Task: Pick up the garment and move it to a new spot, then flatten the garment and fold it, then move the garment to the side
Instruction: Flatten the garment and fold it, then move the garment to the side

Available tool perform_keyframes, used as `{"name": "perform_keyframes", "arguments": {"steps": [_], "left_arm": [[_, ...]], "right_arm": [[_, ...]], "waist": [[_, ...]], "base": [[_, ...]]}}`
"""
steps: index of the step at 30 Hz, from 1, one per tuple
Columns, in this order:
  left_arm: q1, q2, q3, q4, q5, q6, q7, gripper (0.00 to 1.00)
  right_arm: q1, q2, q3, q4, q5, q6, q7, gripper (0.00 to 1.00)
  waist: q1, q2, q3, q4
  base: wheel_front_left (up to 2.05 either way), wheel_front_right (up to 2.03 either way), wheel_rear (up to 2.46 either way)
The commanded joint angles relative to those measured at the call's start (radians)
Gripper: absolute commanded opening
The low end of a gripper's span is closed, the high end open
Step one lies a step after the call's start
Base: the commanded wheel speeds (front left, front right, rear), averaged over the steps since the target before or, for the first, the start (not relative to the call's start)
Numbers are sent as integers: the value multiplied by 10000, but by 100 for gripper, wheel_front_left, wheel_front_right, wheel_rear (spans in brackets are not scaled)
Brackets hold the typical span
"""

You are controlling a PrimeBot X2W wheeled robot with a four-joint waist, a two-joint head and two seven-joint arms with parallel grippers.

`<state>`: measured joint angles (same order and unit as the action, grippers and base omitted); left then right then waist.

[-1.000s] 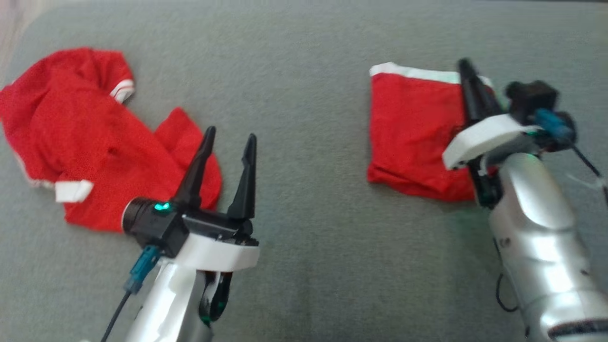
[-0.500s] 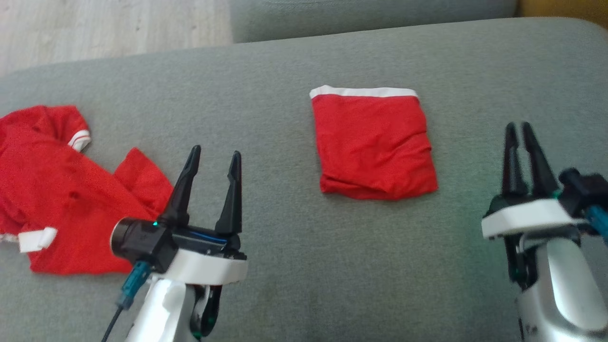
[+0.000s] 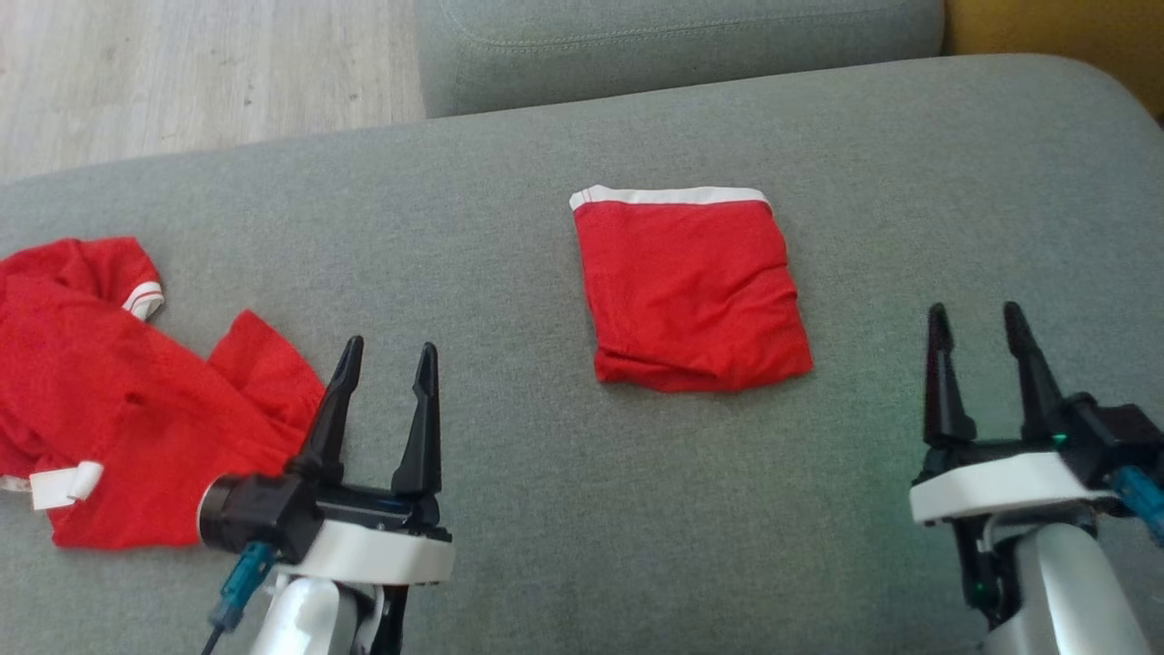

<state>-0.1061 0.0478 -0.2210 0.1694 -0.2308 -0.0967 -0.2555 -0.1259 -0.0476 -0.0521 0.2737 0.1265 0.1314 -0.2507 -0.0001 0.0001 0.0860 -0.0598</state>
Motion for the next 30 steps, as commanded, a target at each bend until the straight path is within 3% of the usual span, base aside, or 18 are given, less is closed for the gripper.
{"name": "perform_keyframes", "arguments": {"steps": [1,9,17,30], "left_arm": [[-171,24,402,-273,5,-9,-63,100],[-256,24,309,-333,-21,-2,-63,100],[-734,24,-26,-419,24,-69,-63,100],[-1593,24,-781,-454,-206,-76,-63,100]], "right_arm": [[-132,-27,381,-389,47,-7,-110,100],[-157,-26,359,-314,-10,-7,-110,100],[-1106,-26,130,302,-432,-7,36,100],[-3583,-26,13,3527,-353,-7,1685,100]], "waist": [[1,-1,-42,14],[1,-1,115,196],[1,-1,952,731],[1,-1,2139,2038]], "base": [[0,0,0],[0,0,0],[0,0,0],[0,0,0]]}}
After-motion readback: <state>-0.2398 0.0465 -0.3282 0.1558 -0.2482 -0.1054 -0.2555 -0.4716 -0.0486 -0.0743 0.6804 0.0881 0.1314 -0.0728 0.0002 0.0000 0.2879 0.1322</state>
